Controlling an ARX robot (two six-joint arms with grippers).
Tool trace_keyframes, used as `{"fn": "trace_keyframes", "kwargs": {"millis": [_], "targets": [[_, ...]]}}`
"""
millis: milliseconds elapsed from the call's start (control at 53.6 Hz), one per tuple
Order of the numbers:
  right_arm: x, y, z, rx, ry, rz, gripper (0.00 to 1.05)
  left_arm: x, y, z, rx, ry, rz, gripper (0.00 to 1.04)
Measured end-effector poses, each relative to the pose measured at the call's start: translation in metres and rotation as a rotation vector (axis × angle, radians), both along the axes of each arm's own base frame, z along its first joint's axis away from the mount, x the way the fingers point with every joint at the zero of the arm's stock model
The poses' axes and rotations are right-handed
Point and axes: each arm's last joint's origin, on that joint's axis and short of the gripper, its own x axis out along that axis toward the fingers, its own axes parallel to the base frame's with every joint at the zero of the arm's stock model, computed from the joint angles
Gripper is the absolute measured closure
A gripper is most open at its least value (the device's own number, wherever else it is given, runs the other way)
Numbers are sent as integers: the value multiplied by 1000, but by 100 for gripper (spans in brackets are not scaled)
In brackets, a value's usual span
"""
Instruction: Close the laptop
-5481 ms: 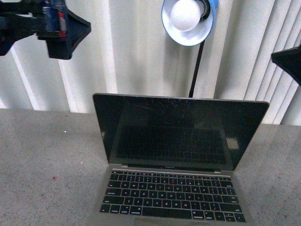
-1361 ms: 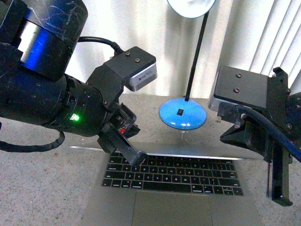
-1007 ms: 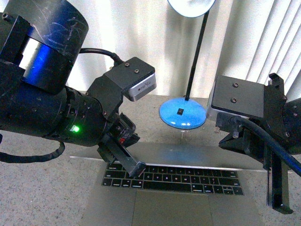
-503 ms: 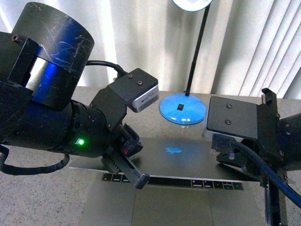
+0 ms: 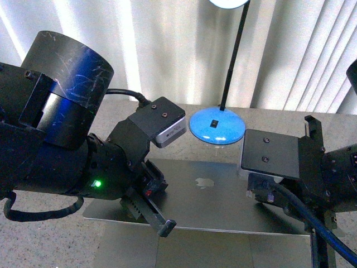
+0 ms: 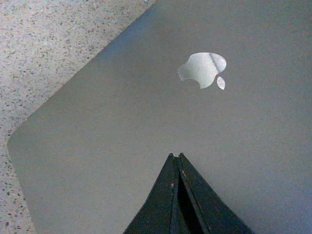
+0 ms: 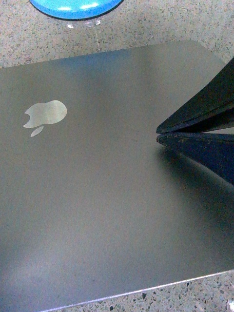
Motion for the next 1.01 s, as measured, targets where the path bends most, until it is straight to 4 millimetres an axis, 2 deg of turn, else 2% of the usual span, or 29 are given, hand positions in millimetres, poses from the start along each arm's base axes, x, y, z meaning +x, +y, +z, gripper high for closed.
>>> {"fn": "trace_keyframes", "kwargs": {"millis": [447,802,1007], "targets": [[-10,0,-26,-19,43,11,102,-9,-3,-22,-7,36,-9,101],[-25,-4,-58,-39,96,16,102,-19,-2,-45,-13,86,-3,101],[-26,-4,-61,10,97,-4,102,-24,1,-54,-37,117,16,101]]}}
